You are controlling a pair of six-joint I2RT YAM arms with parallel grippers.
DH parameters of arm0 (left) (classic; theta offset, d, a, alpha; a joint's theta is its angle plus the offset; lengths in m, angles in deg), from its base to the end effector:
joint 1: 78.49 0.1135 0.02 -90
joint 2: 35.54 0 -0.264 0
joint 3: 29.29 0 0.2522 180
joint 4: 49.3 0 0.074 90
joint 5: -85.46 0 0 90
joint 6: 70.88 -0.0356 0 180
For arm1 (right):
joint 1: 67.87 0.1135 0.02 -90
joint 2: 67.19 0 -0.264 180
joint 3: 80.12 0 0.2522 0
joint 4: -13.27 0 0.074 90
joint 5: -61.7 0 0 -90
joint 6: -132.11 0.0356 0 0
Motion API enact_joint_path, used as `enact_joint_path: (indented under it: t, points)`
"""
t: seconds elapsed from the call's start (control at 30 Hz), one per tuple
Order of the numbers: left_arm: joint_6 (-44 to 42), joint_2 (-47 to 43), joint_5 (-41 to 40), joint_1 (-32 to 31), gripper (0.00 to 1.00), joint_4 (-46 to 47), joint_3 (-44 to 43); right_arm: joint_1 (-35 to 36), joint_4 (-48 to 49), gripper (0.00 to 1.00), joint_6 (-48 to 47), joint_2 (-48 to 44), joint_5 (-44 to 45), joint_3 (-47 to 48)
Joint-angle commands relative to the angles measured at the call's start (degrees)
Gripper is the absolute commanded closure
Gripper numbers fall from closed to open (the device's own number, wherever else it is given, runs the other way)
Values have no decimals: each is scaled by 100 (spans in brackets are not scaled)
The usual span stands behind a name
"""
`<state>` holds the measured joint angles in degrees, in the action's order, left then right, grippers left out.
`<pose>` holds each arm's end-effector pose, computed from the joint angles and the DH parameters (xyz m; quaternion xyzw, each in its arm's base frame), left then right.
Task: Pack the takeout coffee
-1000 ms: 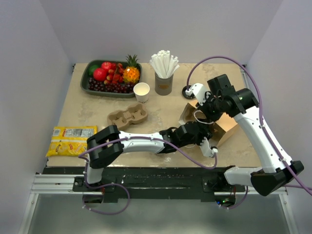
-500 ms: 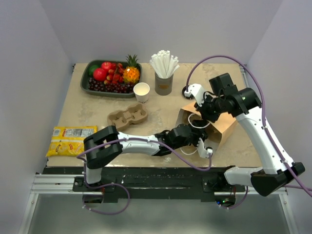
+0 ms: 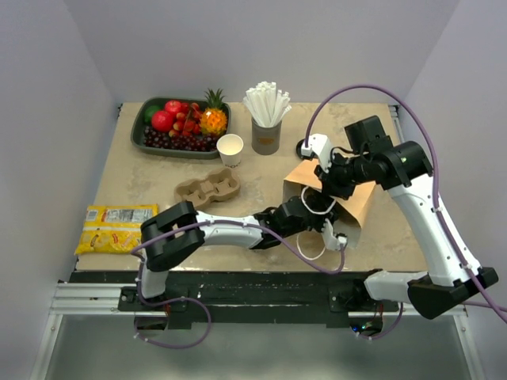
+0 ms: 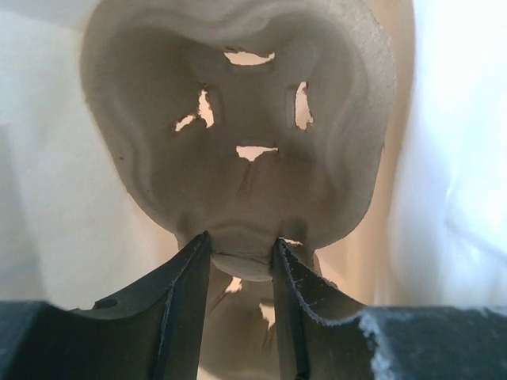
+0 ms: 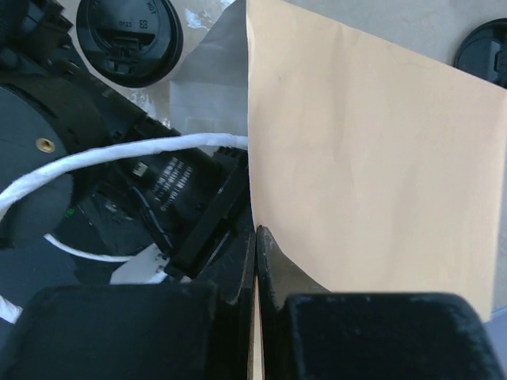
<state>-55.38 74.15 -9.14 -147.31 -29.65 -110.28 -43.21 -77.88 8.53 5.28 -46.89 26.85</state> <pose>0.1610 -0.4077 0.2237 0.7133 0.2639 0.0626 0.6463 0.1839 0.0969 0.4181 -0.5005 0.8033 0.1322 0.2943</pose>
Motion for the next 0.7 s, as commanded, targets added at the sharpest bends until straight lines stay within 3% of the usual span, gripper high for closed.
enact_joint_path:
  t: [0.0, 0.33, 0.67]
  points:
    - [-240, 368, -285, 35, 100, -150, -711, 12, -5, 100, 159, -40, -505, 171]
    - [-452, 1090, -1235, -18, 100, 87, -1495, 3, 30, 100, 361, 57, -690, 268]
    - [-408, 484, -1675, -106, 100, -18, -1048, -32, 566, 100, 590, 215, 75, 118]
